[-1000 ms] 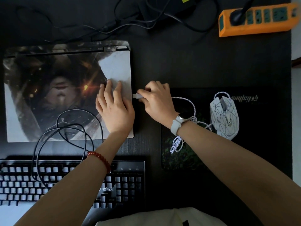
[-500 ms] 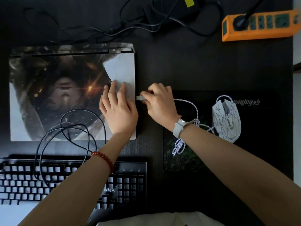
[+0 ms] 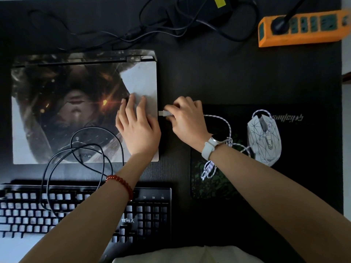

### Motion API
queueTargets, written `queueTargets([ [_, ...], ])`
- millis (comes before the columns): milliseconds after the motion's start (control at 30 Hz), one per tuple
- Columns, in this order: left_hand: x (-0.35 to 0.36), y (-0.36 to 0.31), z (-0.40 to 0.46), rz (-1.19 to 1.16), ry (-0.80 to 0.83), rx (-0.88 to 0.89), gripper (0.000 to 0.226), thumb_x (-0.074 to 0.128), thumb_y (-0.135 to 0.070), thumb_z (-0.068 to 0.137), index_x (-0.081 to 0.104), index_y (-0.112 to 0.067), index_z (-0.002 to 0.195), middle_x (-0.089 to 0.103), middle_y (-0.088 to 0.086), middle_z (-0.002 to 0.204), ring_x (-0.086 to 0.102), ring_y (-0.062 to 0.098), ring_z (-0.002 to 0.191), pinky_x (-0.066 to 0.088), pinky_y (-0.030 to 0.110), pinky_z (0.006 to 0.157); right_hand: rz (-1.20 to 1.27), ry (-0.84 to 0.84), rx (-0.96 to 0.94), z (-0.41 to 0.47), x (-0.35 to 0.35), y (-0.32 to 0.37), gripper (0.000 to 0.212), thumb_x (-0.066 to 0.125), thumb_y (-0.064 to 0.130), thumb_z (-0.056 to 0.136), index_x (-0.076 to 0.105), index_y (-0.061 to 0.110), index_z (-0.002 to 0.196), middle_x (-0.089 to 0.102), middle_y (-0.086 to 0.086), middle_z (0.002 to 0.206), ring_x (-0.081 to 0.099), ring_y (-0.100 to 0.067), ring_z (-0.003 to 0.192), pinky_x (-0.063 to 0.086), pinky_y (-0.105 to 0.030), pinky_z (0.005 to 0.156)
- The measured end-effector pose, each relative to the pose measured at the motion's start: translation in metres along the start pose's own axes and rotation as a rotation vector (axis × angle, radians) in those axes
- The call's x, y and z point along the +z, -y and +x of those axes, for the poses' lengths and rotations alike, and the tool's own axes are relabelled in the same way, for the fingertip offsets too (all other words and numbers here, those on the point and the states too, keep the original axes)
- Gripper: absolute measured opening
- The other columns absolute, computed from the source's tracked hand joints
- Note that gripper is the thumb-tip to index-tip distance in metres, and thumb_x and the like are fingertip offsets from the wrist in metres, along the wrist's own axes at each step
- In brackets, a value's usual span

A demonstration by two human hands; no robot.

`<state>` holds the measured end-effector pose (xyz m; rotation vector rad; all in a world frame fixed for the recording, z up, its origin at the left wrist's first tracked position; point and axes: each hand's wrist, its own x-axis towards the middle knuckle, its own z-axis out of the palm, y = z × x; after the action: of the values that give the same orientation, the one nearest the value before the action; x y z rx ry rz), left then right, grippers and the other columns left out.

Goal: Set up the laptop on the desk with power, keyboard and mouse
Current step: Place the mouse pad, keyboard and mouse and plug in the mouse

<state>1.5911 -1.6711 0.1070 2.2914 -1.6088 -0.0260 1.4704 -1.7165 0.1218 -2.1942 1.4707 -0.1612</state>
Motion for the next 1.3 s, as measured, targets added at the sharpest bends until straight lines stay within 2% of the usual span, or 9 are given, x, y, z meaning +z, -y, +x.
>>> queueTargets([
  [600,-0.001,-0.001,0.0,-0.028,0.029,-0.046,0.046,0.04,-0.016,0.081,0.053,-0.012,0.125,0.046,0.012,0.138,0.034,0.031,0.133,0.022,0.046,0.107,0.065,-0.025,-0.04,-0.001,0.005,-0.006,0.025,0.053,0.019,0.087,0.065,0.017,0.109,0.058,-0.009,0.102,0.051,-0.028,0.098,0.025,-0.036,0.082],
  [733,0.0,0.001,0.001,-0.067,0.015,-0.067,0.048,0.035,-0.02,0.081,0.054,-0.014,0.125,0.047,0.01,0.139,0.033,0.029,0.134,0.02,0.043,0.108,0.081,-0.047,-0.022,-0.003,0.007,-0.006,0.024,0.054,0.018,0.087,0.066,0.017,0.107,0.058,-0.009,0.102,0.051,-0.028,0.097,0.028,-0.037,0.084],
  [1133,0.002,0.0,0.001,-0.048,0.001,-0.064,0.048,0.037,-0.018,0.08,0.055,-0.013,0.124,0.048,0.011,0.137,0.035,0.031,0.132,0.022,0.045,0.108,0.113,-0.114,-0.013,-0.002,0.011,-0.003,0.023,0.059,0.009,0.079,0.069,0.015,0.099,0.06,-0.01,0.095,0.053,-0.03,0.092,0.031,-0.039,0.08],
  [1300,0.001,0.0,0.001,-0.047,0.002,-0.061,0.046,0.038,-0.018,0.081,0.055,-0.013,0.124,0.048,0.012,0.137,0.035,0.032,0.132,0.022,0.045,0.108,0.071,-0.065,-0.017,0.0,0.009,-0.003,0.025,0.055,0.013,0.083,0.066,0.018,0.105,0.057,-0.007,0.102,0.05,-0.027,0.098,0.027,-0.037,0.082],
])
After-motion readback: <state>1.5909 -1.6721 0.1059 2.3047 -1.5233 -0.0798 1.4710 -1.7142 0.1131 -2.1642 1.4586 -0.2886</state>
